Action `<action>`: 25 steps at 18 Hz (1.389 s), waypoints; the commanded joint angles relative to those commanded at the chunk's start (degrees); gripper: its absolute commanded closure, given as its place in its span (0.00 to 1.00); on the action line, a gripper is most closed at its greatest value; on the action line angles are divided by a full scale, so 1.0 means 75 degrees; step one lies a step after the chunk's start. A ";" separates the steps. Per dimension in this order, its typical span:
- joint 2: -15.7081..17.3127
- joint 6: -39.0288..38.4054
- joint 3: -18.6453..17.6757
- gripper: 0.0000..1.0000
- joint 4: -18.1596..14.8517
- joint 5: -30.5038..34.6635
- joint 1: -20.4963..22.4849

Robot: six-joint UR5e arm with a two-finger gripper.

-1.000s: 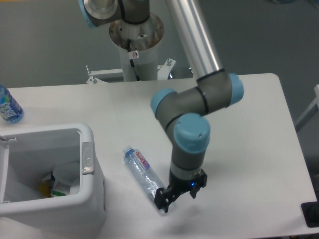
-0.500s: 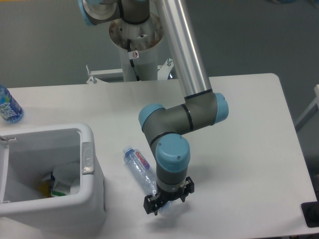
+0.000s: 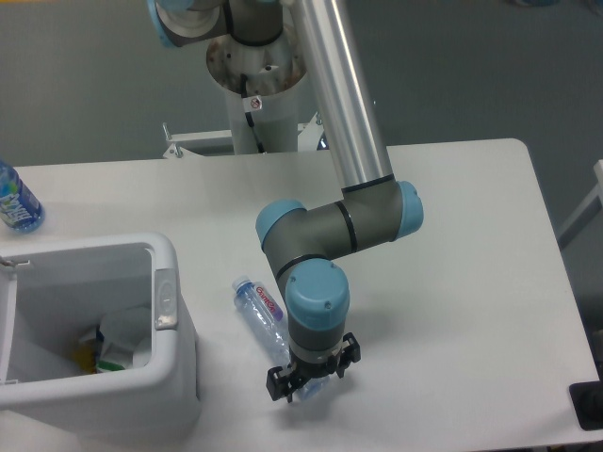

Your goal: Place the trash in the trash can

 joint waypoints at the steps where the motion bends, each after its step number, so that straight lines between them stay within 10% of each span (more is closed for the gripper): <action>1: 0.0000 0.0000 0.0000 0.13 0.0000 0.0000 0.0000; 8: 0.0047 0.0000 -0.0012 0.44 0.0012 0.0000 0.0000; 19: 0.0737 0.0526 0.0304 0.48 0.0116 -0.0023 0.0233; 25: 0.1535 0.0539 0.1686 0.48 0.1180 -0.1253 0.0984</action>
